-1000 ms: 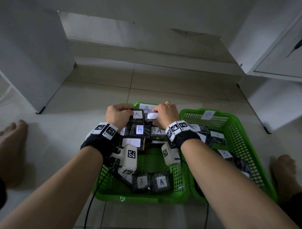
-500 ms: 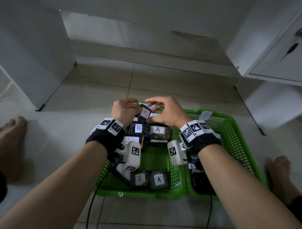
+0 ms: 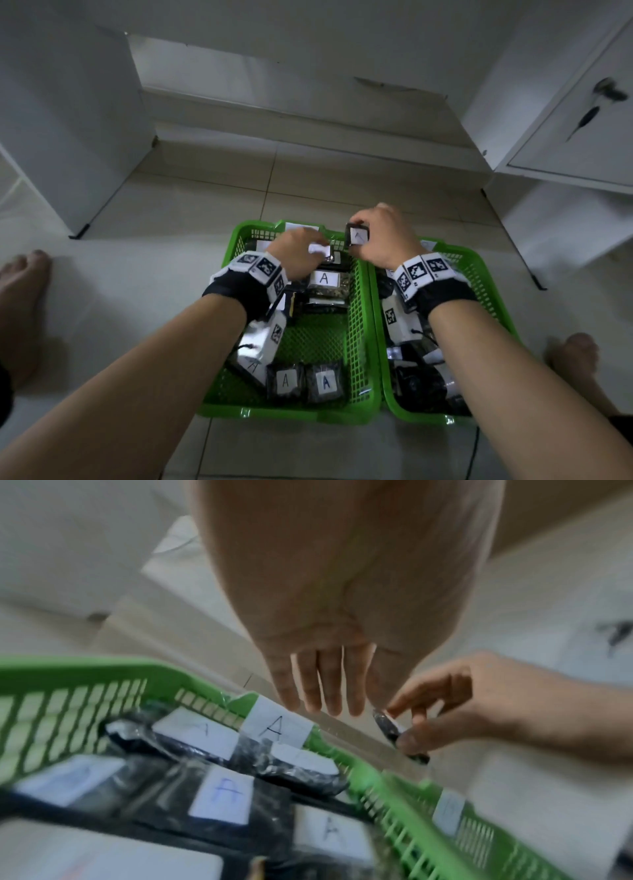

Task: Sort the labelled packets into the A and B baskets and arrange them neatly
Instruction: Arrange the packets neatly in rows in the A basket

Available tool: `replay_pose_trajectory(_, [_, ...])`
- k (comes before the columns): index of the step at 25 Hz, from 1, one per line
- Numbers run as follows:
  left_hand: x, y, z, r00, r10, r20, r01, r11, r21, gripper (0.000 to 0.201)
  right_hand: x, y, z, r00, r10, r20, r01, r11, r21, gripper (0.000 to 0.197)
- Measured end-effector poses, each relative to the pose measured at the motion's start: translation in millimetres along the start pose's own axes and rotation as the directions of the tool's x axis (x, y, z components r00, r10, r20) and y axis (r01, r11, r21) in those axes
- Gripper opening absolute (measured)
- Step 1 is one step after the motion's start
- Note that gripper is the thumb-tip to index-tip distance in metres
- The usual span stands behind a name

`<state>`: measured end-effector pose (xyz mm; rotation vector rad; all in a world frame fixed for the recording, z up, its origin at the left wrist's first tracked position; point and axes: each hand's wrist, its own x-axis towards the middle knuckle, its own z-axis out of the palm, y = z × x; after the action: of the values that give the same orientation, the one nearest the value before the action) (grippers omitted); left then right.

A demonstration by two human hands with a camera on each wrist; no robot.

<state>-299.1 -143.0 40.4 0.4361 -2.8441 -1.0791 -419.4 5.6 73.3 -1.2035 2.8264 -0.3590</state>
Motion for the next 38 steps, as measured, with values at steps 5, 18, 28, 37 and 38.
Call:
replay_pose_trajectory(5, [5, -11, 25, 0.948, -0.02, 0.318, -0.125, 0.894, 0.429, 0.046, 12, 2, 38, 0.995, 0.01, 0.103, 0.005, 0.988, -0.151, 0.018])
replay_pose_trajectory(18, [1, -23, 23, 0.979, 0.08, 0.187, -0.129, 0.955, 0.265, 0.026, 7, 4, 33, 0.995, 0.06, 0.076, -0.064, 0.997, 0.052, 0.052])
replay_pose_trajectory(28, [-74, -24, 2, 0.947, 0.057, 0.316, -0.159, 0.938, 0.307, 0.019, -65, -62, 31, 0.873, -0.07, 0.482, 0.07, 0.997, 0.019, 0.023])
replay_pose_trajectory(37, [-102, -8, 43, 0.812, -0.147, 0.564, -0.192, 0.846, 0.498, 0.029, -105, -69, 67, 0.714, -0.026, 0.699, 0.217, 0.958, -0.186, 0.026])
replay_pose_trajectory(38, [-104, -7, 43, 0.812, -0.144, 0.566, -0.177, 0.863, 0.474, 0.031, -107, -68, 66, 0.705, -0.036, 0.709, 0.211, 0.964, -0.161, 0.024])
